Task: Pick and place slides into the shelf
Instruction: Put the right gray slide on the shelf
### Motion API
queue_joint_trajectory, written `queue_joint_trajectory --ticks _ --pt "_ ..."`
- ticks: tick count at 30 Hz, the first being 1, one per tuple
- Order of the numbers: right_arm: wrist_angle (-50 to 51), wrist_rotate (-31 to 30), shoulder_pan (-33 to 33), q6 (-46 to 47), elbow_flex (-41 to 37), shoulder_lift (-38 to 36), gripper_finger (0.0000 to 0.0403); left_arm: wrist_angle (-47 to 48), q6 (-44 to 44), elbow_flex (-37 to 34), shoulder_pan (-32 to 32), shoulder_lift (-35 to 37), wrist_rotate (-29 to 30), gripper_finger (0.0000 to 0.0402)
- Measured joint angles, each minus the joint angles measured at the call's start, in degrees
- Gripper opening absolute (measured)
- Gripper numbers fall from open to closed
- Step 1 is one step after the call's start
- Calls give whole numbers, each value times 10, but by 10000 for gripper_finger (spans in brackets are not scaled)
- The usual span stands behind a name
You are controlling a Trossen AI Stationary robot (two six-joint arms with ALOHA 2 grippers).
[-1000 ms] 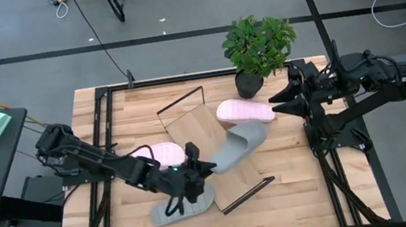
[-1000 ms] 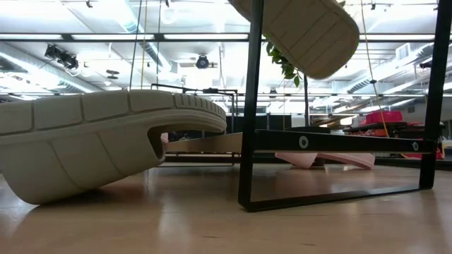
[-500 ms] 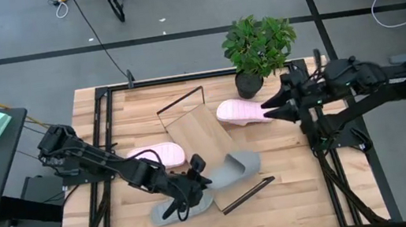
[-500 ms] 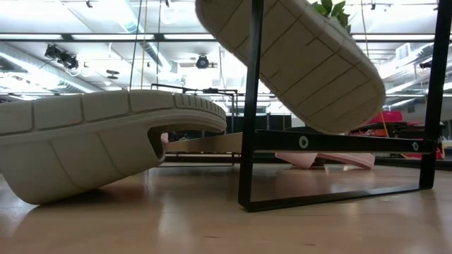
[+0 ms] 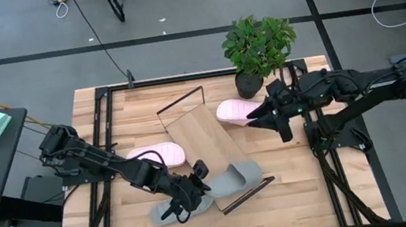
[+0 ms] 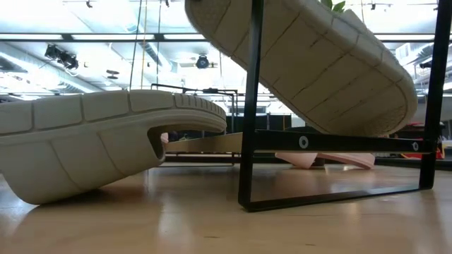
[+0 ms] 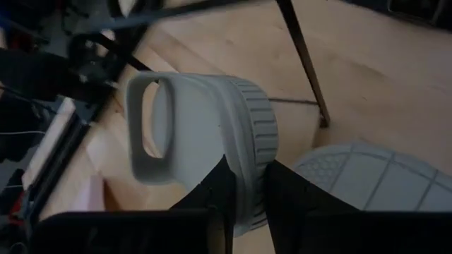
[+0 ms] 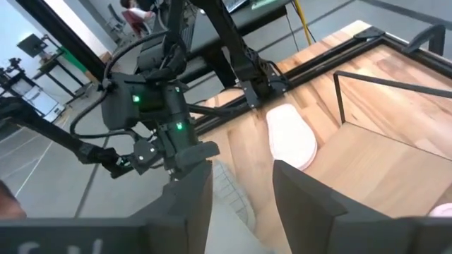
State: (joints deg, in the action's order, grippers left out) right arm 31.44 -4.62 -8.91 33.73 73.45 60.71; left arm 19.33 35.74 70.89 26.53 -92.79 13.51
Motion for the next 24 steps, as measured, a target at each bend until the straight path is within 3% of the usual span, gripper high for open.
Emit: queue_joint_trajectory --ticks 12,24 --pt "-4 0 -3 7 0 -3 137 -10 -5 0 -36 -19 11 60" --pt "-2 0 -3 -15 0 -4 135 -27 -6 0 -35 -30 -24 62"
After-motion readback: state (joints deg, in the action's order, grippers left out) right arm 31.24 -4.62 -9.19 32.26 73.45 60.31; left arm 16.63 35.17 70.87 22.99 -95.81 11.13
